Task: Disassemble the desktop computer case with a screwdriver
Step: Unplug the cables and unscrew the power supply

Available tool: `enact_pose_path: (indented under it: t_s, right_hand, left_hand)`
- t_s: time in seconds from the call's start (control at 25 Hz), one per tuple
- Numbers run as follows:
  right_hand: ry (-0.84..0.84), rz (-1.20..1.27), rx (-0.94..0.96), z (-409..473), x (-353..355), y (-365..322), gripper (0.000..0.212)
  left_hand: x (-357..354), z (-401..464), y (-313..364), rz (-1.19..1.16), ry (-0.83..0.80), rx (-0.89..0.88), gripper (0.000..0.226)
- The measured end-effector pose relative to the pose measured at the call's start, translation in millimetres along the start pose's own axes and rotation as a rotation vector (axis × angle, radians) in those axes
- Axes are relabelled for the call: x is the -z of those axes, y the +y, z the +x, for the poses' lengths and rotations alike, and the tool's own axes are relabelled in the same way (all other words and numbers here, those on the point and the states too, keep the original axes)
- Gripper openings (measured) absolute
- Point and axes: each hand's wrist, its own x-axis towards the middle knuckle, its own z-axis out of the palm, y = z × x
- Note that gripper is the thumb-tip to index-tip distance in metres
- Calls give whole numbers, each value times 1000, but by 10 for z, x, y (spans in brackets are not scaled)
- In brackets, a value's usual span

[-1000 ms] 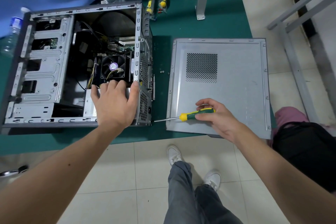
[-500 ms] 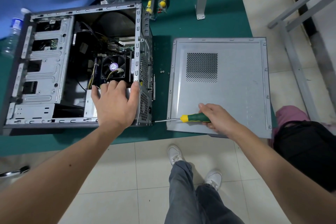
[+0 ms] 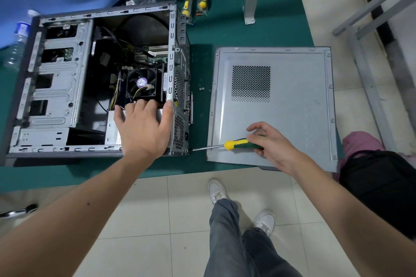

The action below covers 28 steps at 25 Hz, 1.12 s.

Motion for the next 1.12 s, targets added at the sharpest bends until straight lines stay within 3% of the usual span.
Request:
enact_pose_path:
  t_s: [0.08, 0.16, 0.28, 0.36, 0.48, 0.56, 0.64, 0.72, 0.84, 0.92, 1.0, 1.12]
  right_hand:
    - [-54, 211, -2, -4, 32, 8, 30]
    - [-73, 147, -66, -18, 9, -16, 13]
    - [-20, -190, -115, -38, -29, -45, 26]
    - [21, -87, -29, -22, -15, -50, 5]
    - [-40, 107, 4, -30, 9, -37, 26]
    - [-26, -25, -49, -54, -14, -54, 14]
    - [-9, -206, -68, -48, -24, -38, 28]
    - [13, -67, -29, -29, -13, -28, 6]
    - [-55, 131, -16, -13, 39, -10, 28]
    - [-35, -58, -53, -40, 6, -32, 11]
    - [-4, -280, -69, -42, -9, -19, 27]
    - [9, -59, 7, -21, 7, -15, 10]
  left_hand:
    - [2, 0, 3, -1, 0, 3, 53]
    - [4, -2, 4, -6, 9, 1, 53]
    - [6, -1, 7, -12, 14, 0, 52]
    - [5, -2, 8, -15, 15, -1, 52]
    - [5, -1, 2, -10, 14, -2, 53]
    - [6, 0, 6, -9, 9, 1, 53]
    - [7, 0, 5, -7, 7, 2, 54]
    - [10, -1, 7, -8, 5, 0, 53]
    - [10, -2, 9, -9, 7, -2, 52]
    - [7, 1, 6, -8, 11, -3, 53]
    - [4, 4, 4, -6, 11, -2, 53]
    - [1, 4, 6, -2, 6, 0, 54]
